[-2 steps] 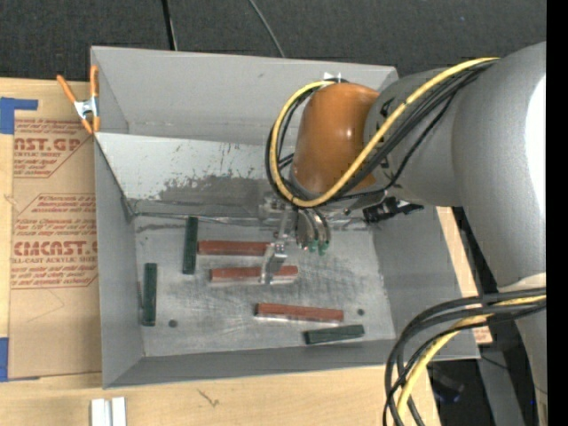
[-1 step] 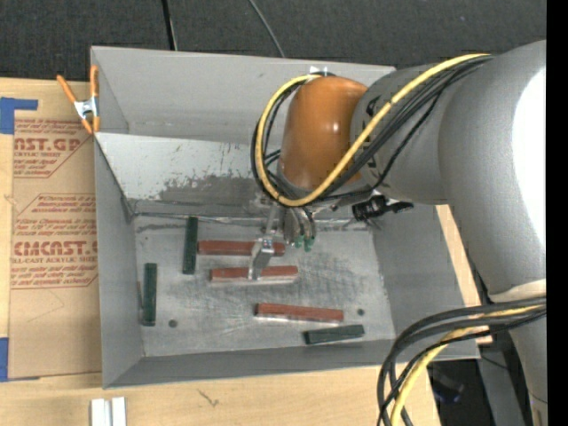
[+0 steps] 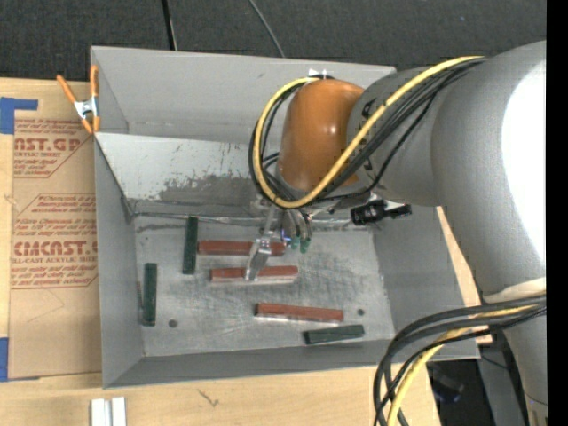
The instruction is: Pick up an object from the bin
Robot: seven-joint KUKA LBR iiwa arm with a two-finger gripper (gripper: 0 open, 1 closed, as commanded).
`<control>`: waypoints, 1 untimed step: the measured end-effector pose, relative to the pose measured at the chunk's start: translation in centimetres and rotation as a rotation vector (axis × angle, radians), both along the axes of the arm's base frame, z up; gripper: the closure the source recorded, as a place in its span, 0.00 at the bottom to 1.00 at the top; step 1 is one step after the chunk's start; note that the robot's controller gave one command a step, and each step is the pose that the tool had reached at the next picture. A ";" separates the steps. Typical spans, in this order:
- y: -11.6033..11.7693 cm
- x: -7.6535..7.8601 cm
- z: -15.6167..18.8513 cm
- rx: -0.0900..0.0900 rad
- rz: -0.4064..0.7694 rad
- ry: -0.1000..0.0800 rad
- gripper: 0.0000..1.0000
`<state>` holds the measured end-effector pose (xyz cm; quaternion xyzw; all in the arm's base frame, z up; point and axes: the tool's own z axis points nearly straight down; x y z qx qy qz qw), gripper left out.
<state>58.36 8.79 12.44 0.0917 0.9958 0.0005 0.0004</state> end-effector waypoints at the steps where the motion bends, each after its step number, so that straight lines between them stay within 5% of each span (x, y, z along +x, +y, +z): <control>1: 0.6 0.3 -5.5 0.001 -0.116 0.001 0.00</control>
Offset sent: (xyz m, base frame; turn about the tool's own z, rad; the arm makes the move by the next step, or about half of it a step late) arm 0.0002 0.0177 -0.0544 0.1238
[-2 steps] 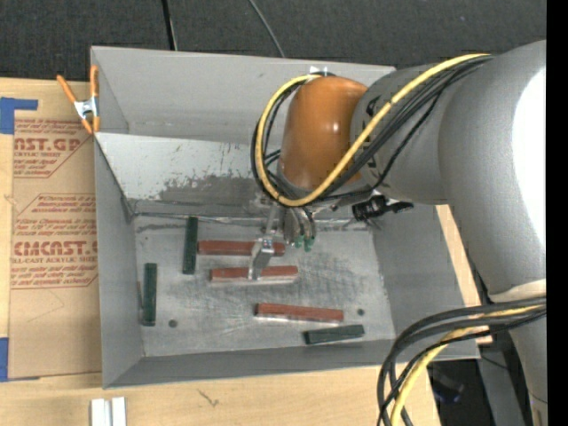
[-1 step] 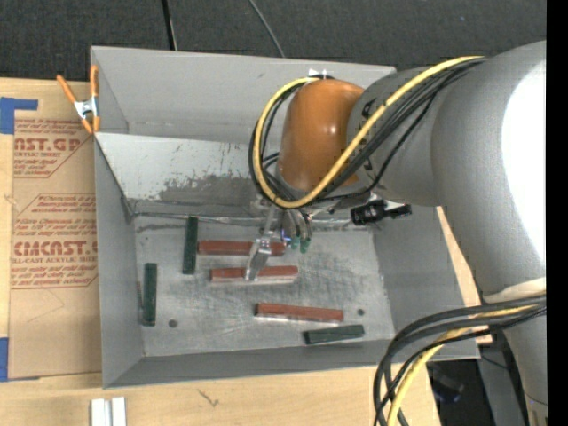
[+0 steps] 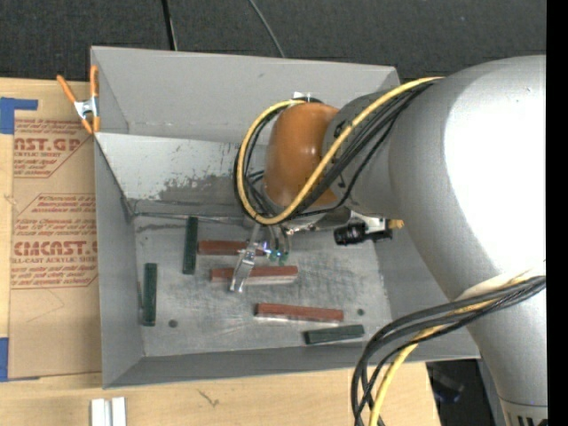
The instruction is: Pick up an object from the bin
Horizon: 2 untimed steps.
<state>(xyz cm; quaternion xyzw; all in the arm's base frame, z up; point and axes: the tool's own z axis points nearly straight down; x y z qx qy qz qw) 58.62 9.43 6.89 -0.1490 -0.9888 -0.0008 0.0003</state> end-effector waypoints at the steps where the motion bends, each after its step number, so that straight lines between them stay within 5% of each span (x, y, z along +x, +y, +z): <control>1: 1.3 -0.1 0.5 0.001 -0.005 0.003 1.00; 2: 1.3 -0.1 0.5 0.001 -0.005 0.002 1.00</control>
Offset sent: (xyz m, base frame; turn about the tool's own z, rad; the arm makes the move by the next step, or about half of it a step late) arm 0.0000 0.0000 0.0000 0.0000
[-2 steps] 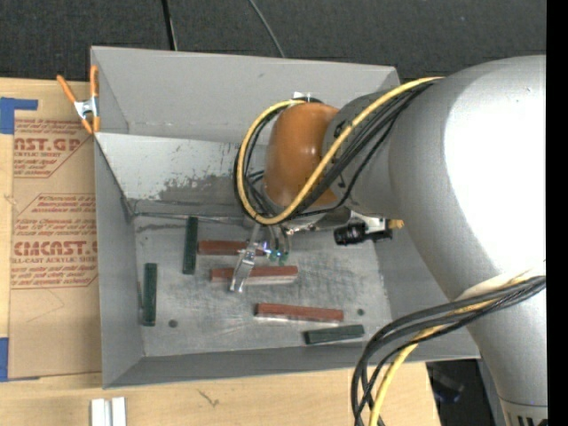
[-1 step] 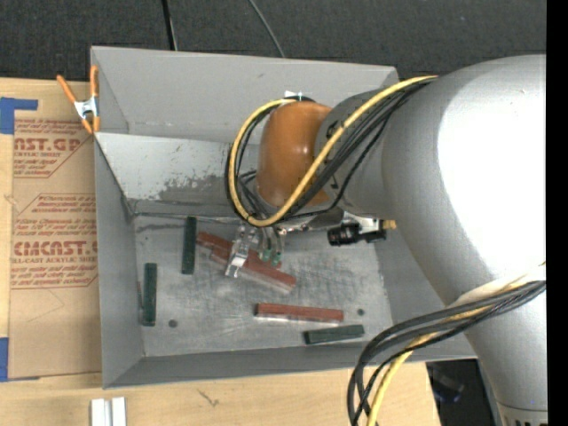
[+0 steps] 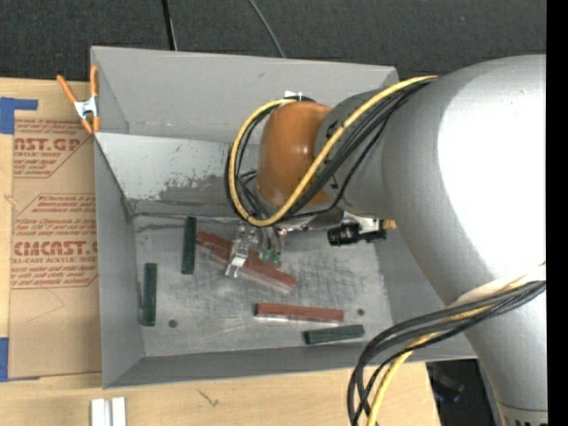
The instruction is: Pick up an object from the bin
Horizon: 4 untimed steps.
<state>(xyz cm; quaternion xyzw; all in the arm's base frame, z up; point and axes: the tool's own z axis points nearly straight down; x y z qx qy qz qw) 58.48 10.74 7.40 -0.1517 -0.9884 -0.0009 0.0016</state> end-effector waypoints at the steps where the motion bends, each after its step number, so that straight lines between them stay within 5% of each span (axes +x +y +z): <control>1: -0.1 -0.3 1.2 -0.002 -0.001 0.004 1.00; 4: -0.1 -0.1 9.3 -0.001 -0.001 -0.005 1.00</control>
Offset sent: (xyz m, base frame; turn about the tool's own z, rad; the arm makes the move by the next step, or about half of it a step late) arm 0.0001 -0.0001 0.0098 0.0000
